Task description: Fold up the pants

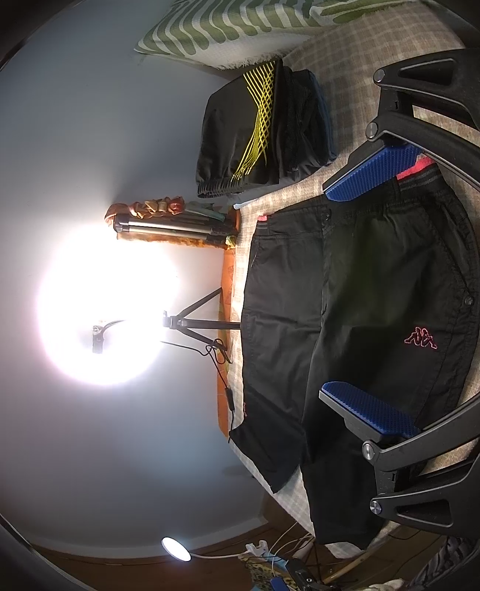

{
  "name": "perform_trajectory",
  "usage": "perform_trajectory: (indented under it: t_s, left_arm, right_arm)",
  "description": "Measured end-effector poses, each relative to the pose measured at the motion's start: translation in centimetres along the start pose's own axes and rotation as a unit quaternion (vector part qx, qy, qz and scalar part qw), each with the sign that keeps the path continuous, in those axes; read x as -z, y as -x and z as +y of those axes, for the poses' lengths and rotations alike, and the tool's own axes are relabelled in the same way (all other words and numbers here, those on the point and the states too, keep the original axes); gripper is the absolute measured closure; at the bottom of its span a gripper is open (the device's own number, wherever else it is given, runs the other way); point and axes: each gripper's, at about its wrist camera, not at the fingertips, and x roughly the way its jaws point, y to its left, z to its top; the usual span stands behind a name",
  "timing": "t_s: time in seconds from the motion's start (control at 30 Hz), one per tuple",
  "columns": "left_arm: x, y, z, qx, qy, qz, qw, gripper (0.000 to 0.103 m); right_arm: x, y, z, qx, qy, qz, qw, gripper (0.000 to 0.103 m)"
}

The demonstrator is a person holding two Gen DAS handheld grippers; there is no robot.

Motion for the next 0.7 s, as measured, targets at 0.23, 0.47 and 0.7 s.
perform_trajectory:
  t_s: [0.23,0.47,0.7]
  left_arm:
    - [-0.3,-1.9,1.3,0.012,0.012,0.02,0.9996,0.001]
    - [-1.2,-3.5,2.8,0.014,0.027,0.024,0.9993,0.001]
    - [-2.6,-5.9,5.2,0.003,0.051,0.031,0.9982,0.004]
  right_arm:
    - [-0.3,-0.7,0.0,-0.008,-0.002,0.0,1.0,0.003]
    - [-1.1,-2.1,0.4,-0.014,0.005,0.005,1.0,0.003]
    - [-2.7,-3.7,1.2,-0.023,0.028,-0.002,0.999,0.003]
